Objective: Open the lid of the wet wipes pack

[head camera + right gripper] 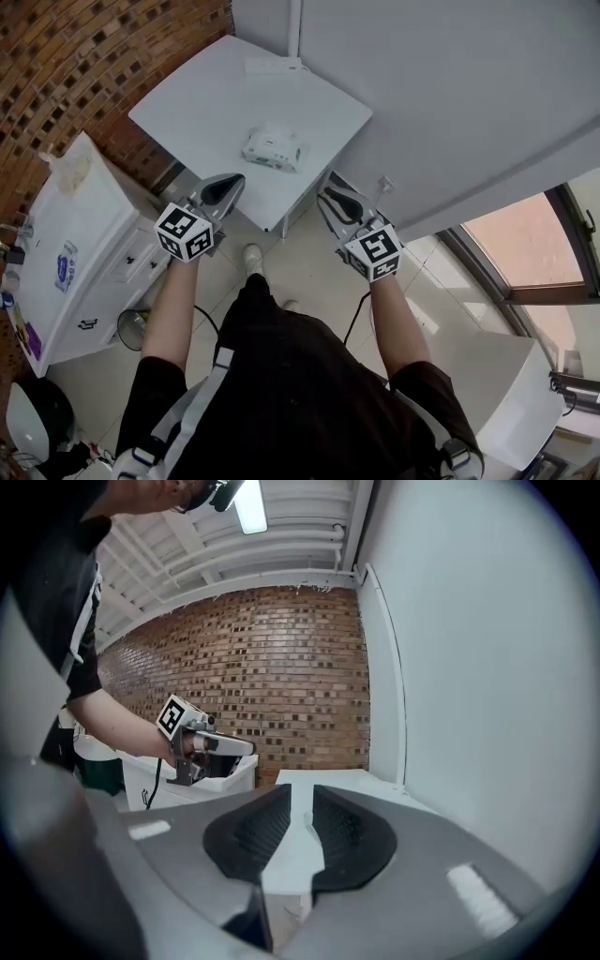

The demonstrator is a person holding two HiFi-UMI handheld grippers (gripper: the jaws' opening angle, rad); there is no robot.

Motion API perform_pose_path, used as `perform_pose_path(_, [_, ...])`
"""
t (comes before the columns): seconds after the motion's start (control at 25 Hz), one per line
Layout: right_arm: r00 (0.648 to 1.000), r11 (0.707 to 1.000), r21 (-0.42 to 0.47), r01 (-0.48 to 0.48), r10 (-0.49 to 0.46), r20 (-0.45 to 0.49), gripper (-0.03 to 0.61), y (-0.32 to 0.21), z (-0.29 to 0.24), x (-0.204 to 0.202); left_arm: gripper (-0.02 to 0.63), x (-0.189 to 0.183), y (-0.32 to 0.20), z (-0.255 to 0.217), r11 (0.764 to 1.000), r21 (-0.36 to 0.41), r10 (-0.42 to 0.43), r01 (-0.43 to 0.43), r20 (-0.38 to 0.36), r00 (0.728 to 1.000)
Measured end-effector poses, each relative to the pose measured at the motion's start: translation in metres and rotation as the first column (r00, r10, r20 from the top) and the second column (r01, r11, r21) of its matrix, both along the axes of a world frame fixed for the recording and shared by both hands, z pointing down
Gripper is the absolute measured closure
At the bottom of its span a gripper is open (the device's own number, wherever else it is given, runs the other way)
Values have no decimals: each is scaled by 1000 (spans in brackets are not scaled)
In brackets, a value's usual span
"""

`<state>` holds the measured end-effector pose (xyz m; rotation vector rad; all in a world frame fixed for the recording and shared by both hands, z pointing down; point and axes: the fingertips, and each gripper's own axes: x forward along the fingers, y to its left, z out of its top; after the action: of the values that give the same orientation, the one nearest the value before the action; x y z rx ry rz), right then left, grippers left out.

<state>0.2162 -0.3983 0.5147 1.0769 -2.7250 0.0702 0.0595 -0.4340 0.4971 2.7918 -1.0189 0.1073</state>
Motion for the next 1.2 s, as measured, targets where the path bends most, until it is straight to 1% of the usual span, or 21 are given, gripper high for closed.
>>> perform_pose_path(0.16, [999, 1000, 15, -27, 26, 25, 523, 21, -9, -9, 612, -11, 26, -15, 1000, 27, 7, -6, -16, 1000])
perform_pose_path(0.28, [997, 997, 28, -67, 65, 46, 532, 34, -14, -11, 612, -24, 35, -21, 999, 43, 24, -23, -27, 999])
perform_pose_path(0.36, [991, 994, 14, -106, 105, 82, 534, 40, -15, -12, 612, -31, 43, -23, 998, 53, 29, -28, -30, 999])
perform_pose_path(0.52, [957, 979, -27, -204, 205, 206, 561, 47, -25, -18, 612, -33, 68, -27, 995, 78, 57, -56, -9, 998])
perform_pose_path(0.6, [940, 973, -36, -228, 229, 254, 571, 54, -29, -26, 612, -38, 81, -29, 993, 87, 76, -75, -9, 997])
perform_pose_path(0.68, [931, 972, -39, -231, 232, 282, 571, 59, -32, -36, 612, -48, 88, -30, 993, 90, 76, -74, -15, 997])
perform_pose_path(0.84, [930, 969, -54, -242, 248, 271, 572, 78, -23, -48, 612, -70, 95, -21, 994, 86, 64, -66, 20, 998])
perform_pose_path(0.96, [934, 962, -85, -259, 272, 234, 572, 91, -7, -49, 612, -81, 101, -18, 994, 88, 66, -65, -3, 998])
perform_pose_path(1.08, [934, 956, -108, -271, 289, 212, 572, 101, 0, -49, 612, -84, 106, -11, 994, 90, 60, -60, 0, 998])
perform_pose_path(1.2, [935, 956, -103, -276, 292, 202, 572, 105, 1, -55, 612, -88, 107, -8, 996, 71, 48, -44, -45, 998])
